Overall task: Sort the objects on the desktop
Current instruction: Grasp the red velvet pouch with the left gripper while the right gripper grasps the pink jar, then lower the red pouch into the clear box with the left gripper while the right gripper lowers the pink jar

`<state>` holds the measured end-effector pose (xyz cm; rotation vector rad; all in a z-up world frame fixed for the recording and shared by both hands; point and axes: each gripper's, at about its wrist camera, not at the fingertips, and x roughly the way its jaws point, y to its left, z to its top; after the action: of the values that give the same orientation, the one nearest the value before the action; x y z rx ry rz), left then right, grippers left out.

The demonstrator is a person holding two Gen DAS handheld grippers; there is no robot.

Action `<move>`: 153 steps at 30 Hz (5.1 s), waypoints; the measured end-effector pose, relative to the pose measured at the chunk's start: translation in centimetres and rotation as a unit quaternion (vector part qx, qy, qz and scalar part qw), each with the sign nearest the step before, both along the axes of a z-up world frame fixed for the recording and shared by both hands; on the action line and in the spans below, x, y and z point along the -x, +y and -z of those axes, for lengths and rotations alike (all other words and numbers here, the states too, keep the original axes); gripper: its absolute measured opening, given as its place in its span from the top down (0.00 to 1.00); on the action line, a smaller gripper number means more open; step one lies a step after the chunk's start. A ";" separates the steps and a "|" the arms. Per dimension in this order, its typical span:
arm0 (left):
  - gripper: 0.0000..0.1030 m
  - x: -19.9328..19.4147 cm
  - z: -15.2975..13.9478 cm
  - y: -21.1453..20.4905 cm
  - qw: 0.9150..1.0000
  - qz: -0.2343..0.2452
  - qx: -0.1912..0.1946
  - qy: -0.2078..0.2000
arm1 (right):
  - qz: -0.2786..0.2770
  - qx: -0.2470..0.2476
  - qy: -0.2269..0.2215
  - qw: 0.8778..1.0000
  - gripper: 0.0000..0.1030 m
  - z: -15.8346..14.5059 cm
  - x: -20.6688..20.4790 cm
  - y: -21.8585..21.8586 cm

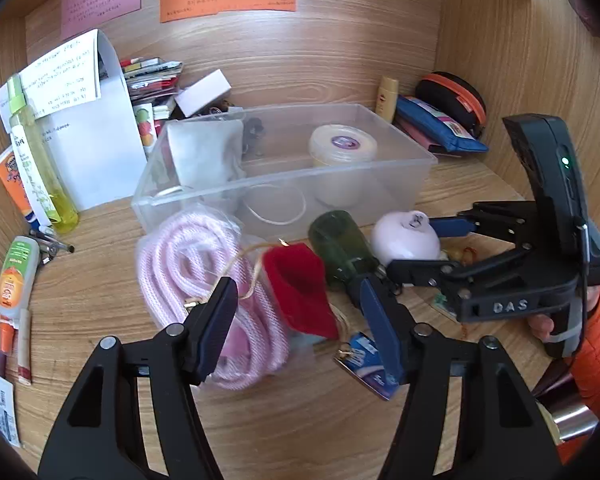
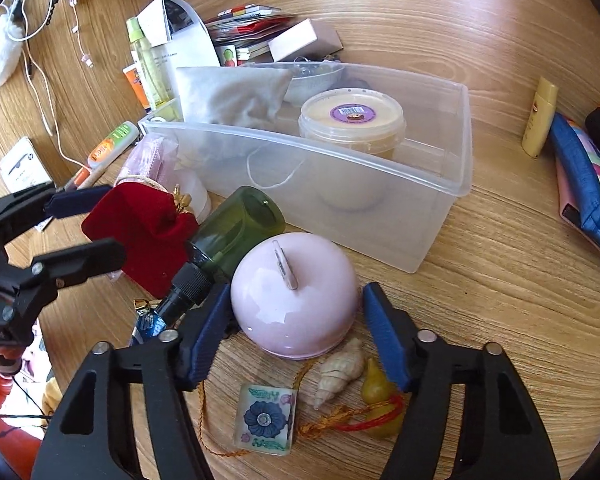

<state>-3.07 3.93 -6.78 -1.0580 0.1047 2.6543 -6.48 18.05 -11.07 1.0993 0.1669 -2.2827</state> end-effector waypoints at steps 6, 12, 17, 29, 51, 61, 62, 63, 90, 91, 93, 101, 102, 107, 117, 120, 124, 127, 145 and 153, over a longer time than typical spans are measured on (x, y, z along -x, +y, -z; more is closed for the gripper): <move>0.49 0.4 0.6 1.2 1.000 0.007 0.010 -0.014 | 0.012 -0.005 0.005 1.000 0.41 -0.1 0.0 0.3; 0.61 1.9 1.1 1.7 1.000 0.005 0.004 -0.027 | 0.007 -0.007 0.005 1.000 0.41 0.0 0.0 0.2; 0.88 2.7 2.5 2.1 0.999 0.001 0.009 -0.048 | 0.007 -0.008 0.005 1.000 0.41 0.0 -0.1 0.3; 0.96 1.5 -0.1 0.6 1.000 -0.020 -0.009 0.002 | 0.015 0.017 0.024 0.999 0.41 -1.0 -0.4 1.3; 0.96 -0.1 -6.4 -2.1 0.994 -0.044 -0.034 0.089 | 0.032 0.067 0.065 0.995 0.41 -6.2 -0.7 3.3; 0.96 1.1 -9.4 -2.7 0.990 -0.043 -0.039 0.125 | 0.042 0.069 0.092 0.992 0.41 -9.1 0.9 3.3; 0.96 1.2 -9.5 -2.7 0.990 -0.041 -0.039 0.127 | 0.044 0.071 0.093 0.992 0.41 -9.3 1.3 3.2; 0.96 1.5 -9.6 -2.7 0.990 -0.041 -0.039 0.128 | 0.044 0.071 0.093 0.992 0.41 -9.5 1.6 3.1; 0.96 10.6 -2.9 -5.9 0.996 -0.018 -0.081 0.011 | -0.019 0.025 0.043 0.999 0.41 -7.2 7.6 -6.8; 0.96 10.8 -2.7 -6.1 0.996 -0.016 -0.086 0.007 | -0.021 0.023 0.039 0.999 0.41 -6.9 7.8 -7.1; 0.96 10.9 -2.4 -6.2 0.996 -0.013 -0.084 0.003 | -0.023 0.021 0.034 0.999 0.41 -6.6 8.0 -7.5; 0.96 11.4 -1.5 -6.3 0.998 -0.014 -0.065 -0.006 | -0.030 0.006 0.019 0.999 0.41 -5.2 8.4 -9.0; 0.96 11.4 -1.4 -6.3 0.998 -0.013 -0.065 -0.008 | -0.029 0.001 0.022 0.999 0.41 -5.2 8.3 -9.1; 0.95 11.3 -1.1 -5.5 0.999 -0.006 -0.046 -0.008 | -0.025 -0.026 0.042 0.998 0.41 -5.0 8.0 -9.4; 0.95 11.1 -1.1 -4.9 1.000 -0.011 -0.009 0.011 | 0.007 -0.064 0.066 0.996 0.41 -4.6 8.6 -8.3; 0.92 10.9 -1.1 -4.5 1.000 -0.018 0.009 0.020 | 0.009 -0.064 0.068 0.996 0.41 -4.6 8.6 -8.0; 0.84 10.9 -1.1 -4.8 0.999 -0.024 0.013 0.022 | 0.010 -0.062 0.070 0.996 0.41 -4.6 8.3 -8.0; 0.72 10.8 -1.2 -5.0 0.999 -0.029 0.016 0.026 | 0.011 -0.058 0.073 0.996 0.41 -4.6 8.3 -8.0; 0.40 9.1 -2.1 -4.7 0.996 -0.034 0.042 0.076 | -0.003 -0.041 0.061 0.997 0.40 -4.8 7.8 -7.5; 0.35 7.9 -3.0 -5.4 0.996 -0.044 0.021 0.081 | -0.001 -0.005 0.073 0.997 0.30 -6.9 7.2 -6.5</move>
<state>-11.01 -1.48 -3.74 -0.8770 0.1499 2.8263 -13.70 11.51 -4.14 0.9362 0.2370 -2.3641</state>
